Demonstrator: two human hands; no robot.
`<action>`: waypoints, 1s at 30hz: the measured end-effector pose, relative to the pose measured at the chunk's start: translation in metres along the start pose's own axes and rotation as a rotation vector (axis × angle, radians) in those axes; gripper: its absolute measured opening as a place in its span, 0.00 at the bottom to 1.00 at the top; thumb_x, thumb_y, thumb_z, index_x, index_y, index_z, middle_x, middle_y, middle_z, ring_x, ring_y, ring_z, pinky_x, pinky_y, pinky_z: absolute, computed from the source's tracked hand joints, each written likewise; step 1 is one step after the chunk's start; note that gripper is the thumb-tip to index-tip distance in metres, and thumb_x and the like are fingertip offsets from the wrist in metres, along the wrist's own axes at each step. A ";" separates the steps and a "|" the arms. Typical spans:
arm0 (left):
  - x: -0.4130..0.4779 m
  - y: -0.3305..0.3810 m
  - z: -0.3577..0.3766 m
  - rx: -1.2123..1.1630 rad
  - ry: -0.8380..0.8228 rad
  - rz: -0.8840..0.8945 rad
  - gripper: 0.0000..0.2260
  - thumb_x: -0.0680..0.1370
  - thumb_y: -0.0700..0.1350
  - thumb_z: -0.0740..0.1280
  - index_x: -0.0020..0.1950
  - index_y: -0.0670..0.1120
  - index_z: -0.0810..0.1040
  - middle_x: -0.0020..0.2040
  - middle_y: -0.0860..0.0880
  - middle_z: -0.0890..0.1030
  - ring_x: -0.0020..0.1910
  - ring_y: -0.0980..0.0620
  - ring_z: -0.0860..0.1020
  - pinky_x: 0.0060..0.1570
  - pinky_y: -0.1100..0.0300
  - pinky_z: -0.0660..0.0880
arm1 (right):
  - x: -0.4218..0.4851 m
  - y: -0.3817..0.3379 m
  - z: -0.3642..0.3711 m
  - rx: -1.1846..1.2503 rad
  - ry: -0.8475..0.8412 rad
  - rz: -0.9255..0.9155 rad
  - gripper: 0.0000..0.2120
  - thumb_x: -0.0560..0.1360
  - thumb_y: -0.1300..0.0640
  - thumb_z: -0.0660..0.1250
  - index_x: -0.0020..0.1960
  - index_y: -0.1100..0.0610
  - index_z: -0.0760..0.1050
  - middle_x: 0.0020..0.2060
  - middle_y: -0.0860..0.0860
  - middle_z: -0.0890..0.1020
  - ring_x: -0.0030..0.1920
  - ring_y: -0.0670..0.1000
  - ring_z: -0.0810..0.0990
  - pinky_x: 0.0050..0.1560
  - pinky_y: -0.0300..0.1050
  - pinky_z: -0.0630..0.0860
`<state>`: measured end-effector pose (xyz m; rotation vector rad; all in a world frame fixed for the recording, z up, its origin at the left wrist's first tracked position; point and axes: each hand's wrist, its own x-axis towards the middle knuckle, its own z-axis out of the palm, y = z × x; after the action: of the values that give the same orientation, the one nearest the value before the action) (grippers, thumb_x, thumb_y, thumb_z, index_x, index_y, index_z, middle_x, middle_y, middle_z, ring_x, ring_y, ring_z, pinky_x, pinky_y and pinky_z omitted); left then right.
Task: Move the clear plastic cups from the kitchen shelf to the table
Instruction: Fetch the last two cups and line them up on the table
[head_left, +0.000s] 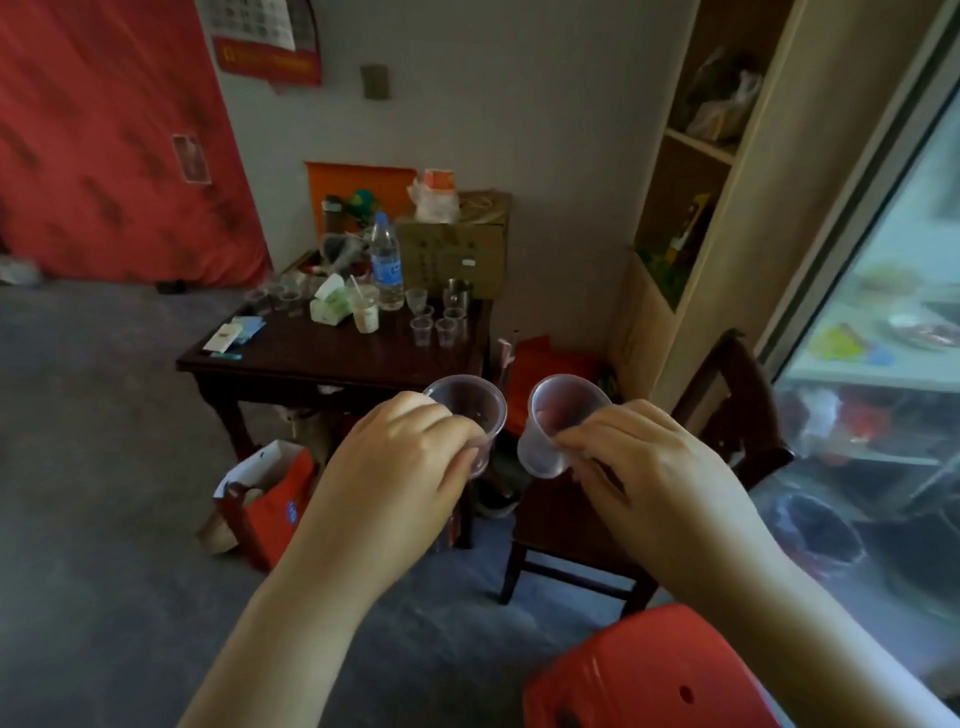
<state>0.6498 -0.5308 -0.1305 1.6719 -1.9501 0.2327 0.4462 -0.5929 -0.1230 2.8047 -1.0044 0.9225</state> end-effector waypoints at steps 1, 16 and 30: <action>0.005 -0.004 0.005 0.007 -0.004 -0.014 0.04 0.75 0.43 0.65 0.45 0.47 0.80 0.39 0.53 0.78 0.45 0.52 0.74 0.44 0.60 0.70 | 0.009 0.005 0.008 0.011 -0.007 -0.014 0.09 0.73 0.58 0.63 0.50 0.54 0.79 0.42 0.47 0.81 0.45 0.52 0.78 0.37 0.47 0.78; 0.077 -0.190 0.063 0.056 -0.040 -0.208 0.10 0.75 0.47 0.58 0.44 0.48 0.78 0.39 0.52 0.78 0.45 0.52 0.74 0.43 0.58 0.72 | 0.187 0.032 0.174 0.190 -0.235 -0.153 0.14 0.75 0.54 0.56 0.48 0.56 0.79 0.42 0.50 0.81 0.45 0.52 0.78 0.39 0.49 0.78; 0.224 -0.380 0.151 0.026 -0.182 -0.129 0.05 0.73 0.41 0.64 0.45 0.46 0.80 0.40 0.50 0.81 0.46 0.49 0.76 0.54 0.59 0.66 | 0.351 0.097 0.319 0.188 -0.324 0.018 0.12 0.77 0.59 0.60 0.57 0.54 0.76 0.47 0.51 0.81 0.49 0.52 0.75 0.44 0.49 0.76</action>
<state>0.9514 -0.8736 -0.2247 1.8847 -1.9651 0.0588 0.7734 -0.9380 -0.2139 3.1825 -1.0224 0.6019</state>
